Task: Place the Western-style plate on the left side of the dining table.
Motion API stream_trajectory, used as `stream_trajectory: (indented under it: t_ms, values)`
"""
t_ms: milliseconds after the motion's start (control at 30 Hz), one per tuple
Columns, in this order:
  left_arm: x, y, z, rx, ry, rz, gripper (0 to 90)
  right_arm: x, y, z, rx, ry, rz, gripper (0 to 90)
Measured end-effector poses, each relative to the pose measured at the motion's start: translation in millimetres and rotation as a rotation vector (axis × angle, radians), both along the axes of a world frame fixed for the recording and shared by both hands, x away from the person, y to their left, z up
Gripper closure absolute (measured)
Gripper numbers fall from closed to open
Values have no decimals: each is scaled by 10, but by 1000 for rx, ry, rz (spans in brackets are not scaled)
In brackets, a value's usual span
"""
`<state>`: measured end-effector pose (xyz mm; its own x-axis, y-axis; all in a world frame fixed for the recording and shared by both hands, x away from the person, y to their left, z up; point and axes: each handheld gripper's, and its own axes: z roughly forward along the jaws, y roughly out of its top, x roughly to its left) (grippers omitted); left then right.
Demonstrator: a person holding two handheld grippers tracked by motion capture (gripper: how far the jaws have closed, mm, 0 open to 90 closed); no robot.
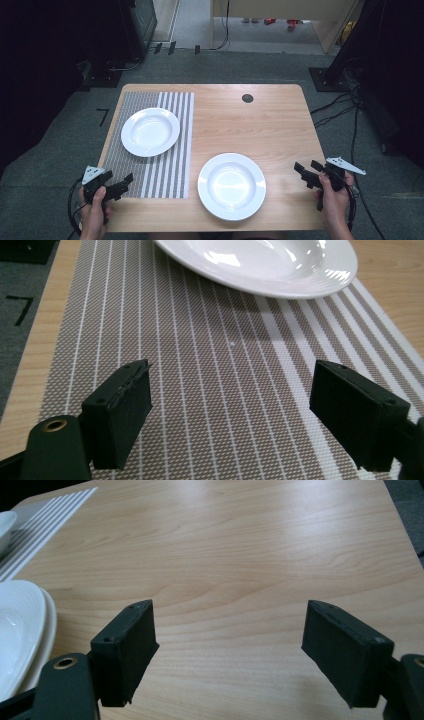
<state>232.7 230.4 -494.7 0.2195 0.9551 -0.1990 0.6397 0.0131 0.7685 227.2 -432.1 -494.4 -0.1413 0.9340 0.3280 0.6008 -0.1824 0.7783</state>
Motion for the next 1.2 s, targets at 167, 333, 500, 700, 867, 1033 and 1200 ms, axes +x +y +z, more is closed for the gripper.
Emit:
stream_trajectory:
  t_ms: [167, 333, 500, 700, 867, 1033, 1200]
  values:
    - [-21, 65, -48, 12, 12, 14, 174, -65, -70, -60, -6, 14, -15, 220]
    - [-44, 123, -123, 24, 29, 26, 174, -123, -149, -132, -22, 32, -33, 220]
    - [-76, 169, -173, 44, 39, 29, 174, -187, -202, -204, -31, 51, -45, 220]
    - [-100, 180, -182, 95, 43, 29, 174, -253, -234, -255, -39, 73, -56, 220]
    - [-115, 180, -185, 122, 49, 27, 174, -312, -266, -284, -50, 83, -65, 218]
    - [-154, 182, -196, 149, 46, 23, 173, -365, -293, -293, -82, 77, -75, 218]
    - [-166, 150, -214, 178, 37, 26, 167, -381, -230, -300, -158, 78, -83, 212]
